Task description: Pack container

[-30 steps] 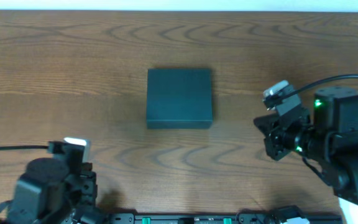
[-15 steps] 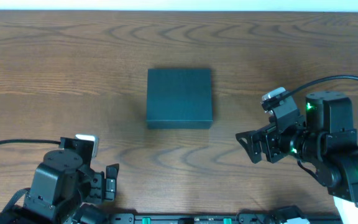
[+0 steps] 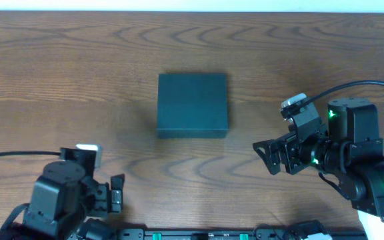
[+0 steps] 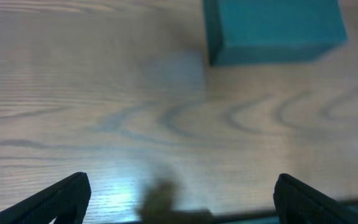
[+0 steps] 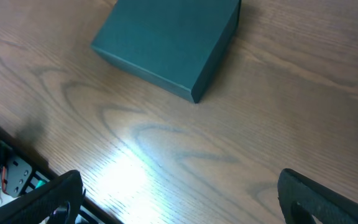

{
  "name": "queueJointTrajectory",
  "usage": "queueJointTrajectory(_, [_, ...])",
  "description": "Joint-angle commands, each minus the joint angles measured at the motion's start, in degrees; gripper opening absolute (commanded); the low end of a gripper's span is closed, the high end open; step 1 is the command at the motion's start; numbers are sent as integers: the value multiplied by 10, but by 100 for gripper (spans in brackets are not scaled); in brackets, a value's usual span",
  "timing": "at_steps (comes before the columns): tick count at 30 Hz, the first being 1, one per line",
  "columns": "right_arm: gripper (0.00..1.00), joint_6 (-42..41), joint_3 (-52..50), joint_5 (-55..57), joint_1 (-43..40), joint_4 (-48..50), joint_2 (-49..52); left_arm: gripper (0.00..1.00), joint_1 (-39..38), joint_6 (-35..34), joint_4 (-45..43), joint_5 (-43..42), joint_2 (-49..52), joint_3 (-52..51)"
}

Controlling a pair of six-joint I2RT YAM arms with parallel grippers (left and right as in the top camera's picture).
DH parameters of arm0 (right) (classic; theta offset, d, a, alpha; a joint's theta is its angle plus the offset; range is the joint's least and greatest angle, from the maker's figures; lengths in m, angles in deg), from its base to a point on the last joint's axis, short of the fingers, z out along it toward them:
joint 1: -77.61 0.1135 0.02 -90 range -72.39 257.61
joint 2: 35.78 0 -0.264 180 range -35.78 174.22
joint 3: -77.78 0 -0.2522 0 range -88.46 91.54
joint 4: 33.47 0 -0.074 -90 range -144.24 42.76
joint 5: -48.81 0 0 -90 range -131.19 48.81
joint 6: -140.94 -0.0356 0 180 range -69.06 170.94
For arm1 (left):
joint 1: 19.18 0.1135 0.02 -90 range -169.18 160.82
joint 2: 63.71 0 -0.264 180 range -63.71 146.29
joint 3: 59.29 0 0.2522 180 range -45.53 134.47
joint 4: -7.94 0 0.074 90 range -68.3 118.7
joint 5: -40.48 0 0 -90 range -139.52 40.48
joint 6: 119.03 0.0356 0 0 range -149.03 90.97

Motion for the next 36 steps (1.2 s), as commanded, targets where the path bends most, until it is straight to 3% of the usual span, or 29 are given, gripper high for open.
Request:
queueJointTrajectory(1, [99,-8,0,-1,4,1,-5,95,43,0,-21,29,-27,0])
queueJointTrajectory(6, [99,-8,0,-1,4,1,-5,95,114,6,-105,63,-103,-50])
queueJointTrajectory(13, [99,-8,0,-1,4,1,-5,95,190,61,-227,61,-235,-260])
queueJointTrajectory(26, [99,-8,0,-1,4,1,-5,95,196,80,-361,54,-361,-496])
queueJointTrajectory(36, [99,-8,0,-1,4,0,-5,95,196,97,-374,54,-364,-537])
